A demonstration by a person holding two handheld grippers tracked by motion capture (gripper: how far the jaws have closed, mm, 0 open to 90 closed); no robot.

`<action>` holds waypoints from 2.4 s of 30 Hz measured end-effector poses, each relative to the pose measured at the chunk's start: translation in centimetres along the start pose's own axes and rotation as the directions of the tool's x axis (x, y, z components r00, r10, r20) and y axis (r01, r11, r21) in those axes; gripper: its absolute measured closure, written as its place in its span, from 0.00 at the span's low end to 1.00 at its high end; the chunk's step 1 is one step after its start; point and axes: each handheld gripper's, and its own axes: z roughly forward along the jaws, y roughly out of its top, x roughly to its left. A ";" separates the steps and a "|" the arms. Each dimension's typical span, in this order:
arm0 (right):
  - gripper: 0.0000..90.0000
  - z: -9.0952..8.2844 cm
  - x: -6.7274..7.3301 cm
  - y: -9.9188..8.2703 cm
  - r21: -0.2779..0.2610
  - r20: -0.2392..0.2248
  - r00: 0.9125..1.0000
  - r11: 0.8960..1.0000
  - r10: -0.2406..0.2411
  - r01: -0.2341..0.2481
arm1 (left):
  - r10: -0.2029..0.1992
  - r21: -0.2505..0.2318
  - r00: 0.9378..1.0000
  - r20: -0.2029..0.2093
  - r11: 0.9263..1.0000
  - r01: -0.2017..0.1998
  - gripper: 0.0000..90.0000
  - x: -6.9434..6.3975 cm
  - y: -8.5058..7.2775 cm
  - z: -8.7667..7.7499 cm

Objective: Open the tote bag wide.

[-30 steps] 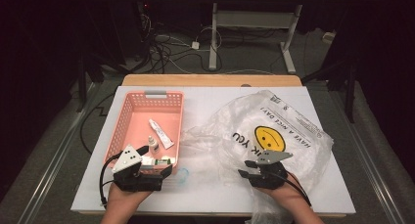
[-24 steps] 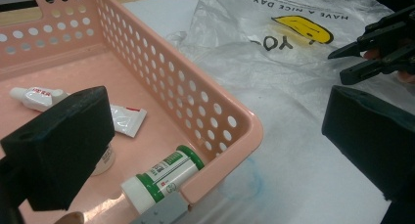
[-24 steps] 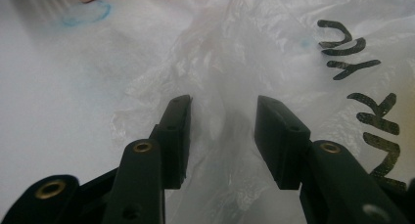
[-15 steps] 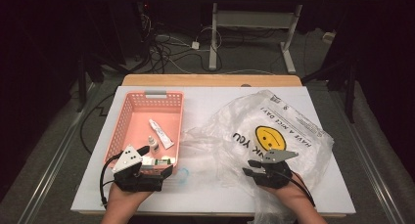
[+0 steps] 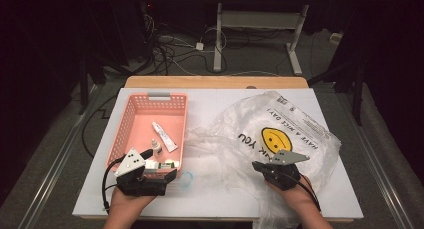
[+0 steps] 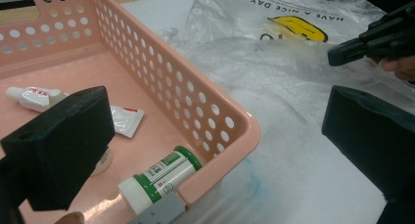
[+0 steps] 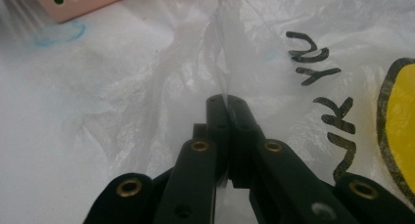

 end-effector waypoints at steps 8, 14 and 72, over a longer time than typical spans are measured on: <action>1.00 -0.9 -0.1 1.0 -0.089 0.017 1.000 0.996 -0.010 0.012 | 0.002 -0.002 1.000 0.001 1.000 -0.002 0.00 0.0 0.0 0.1; 1.00 -2.0 -0.1 2.5 -0.161 0.042 0.999 0.987 -0.014 0.021 | -0.002 -0.009 1.000 0.001 1.000 0.002 0.00 0.1 0.0 0.0; 1.00 -3.2 -1.3 5.5 -0.334 0.057 0.998 0.942 0.015 0.006 | -0.088 -0.041 0.991 -0.100 0.996 0.084 0.17 5.4 6.1 -0.1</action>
